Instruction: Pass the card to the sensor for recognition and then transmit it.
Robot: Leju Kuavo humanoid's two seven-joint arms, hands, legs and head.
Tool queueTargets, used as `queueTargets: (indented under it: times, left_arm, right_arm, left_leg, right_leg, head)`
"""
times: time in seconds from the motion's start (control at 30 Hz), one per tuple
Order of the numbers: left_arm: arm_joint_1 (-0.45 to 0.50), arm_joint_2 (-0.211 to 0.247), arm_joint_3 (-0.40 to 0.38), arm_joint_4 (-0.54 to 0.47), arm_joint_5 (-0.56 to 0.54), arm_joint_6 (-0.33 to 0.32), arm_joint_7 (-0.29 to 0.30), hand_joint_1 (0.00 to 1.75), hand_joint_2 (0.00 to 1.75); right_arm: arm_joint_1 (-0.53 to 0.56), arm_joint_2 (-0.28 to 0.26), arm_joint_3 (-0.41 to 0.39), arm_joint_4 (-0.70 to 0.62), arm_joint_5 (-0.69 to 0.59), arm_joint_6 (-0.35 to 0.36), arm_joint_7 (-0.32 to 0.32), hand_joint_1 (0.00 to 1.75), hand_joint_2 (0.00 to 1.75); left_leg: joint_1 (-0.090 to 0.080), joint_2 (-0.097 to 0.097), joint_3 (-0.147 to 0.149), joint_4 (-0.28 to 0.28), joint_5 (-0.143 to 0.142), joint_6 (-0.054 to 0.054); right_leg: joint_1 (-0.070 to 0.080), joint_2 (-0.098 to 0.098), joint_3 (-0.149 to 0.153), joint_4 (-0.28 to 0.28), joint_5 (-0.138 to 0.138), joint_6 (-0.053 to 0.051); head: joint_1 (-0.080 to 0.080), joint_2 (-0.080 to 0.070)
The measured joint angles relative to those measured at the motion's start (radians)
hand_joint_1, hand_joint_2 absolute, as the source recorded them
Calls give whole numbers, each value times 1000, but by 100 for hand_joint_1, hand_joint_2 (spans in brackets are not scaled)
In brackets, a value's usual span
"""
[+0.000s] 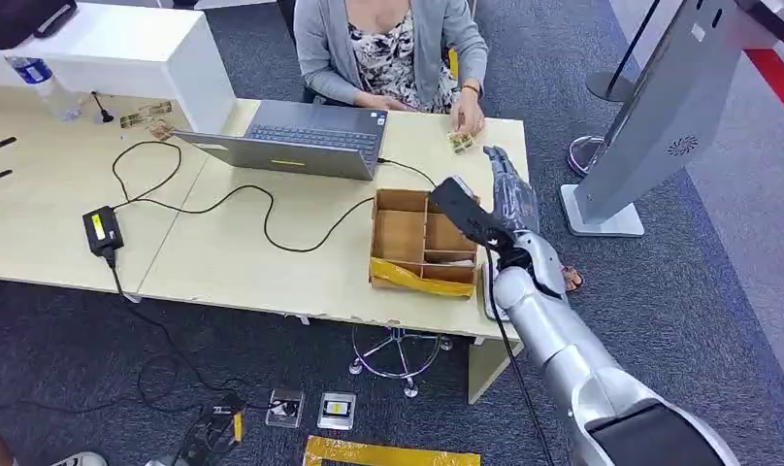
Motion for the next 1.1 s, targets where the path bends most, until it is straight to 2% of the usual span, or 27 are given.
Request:
queueTargets:
  times: [0.17,0.2,0.43,0.7,0.87,1.1]
  left_arm:
    - [9,7,-1,6,18,3,2,0,0]
    - [12,9,-1,6,28,6,2,0,0]
    - [44,16,0,8,80,41,-25,0,0]
    - [89,18,0,8,108,95,-28,0,0]
    - [111,17,0,8,121,129,-24,0,0]
    - [123,14,0,8,126,136,-25,0,0]
  right_arm:
    - [21,-42,0,-45,-12,12,13,0,0]
    - [29,-52,1,-62,-12,22,23,0,175]
    - [110,-111,15,-245,-15,71,99,0,175]
    - [202,-171,71,-462,-63,21,199,0,175]
    - [255,-220,122,-619,2,16,260,0,175]
    - [353,-270,188,-810,93,-5,325,0,175]
  left_leg:
    - [0,0,0,0,0,0]
    - [0,0,0,0,0,0]
    - [0,0,0,0,0,0]
    - [0,0,0,0,-1,0]
    - [0,1,0,0,-1,0]
    - [0,0,0,0,-1,0]
  right_leg:
    - [0,0,0,0,0,0]
    - [0,0,0,0,0,0]
    - [0,0,0,0,0,0]
    - [0,0,0,0,0,0]
    - [0,0,0,0,0,0]
    - [0,0,0,0,-1,-1]
  head:
    - [0,0]
    - [0,0]
    - [0,0]
    - [-1,0]
    - [0,0]
    - [0,0]
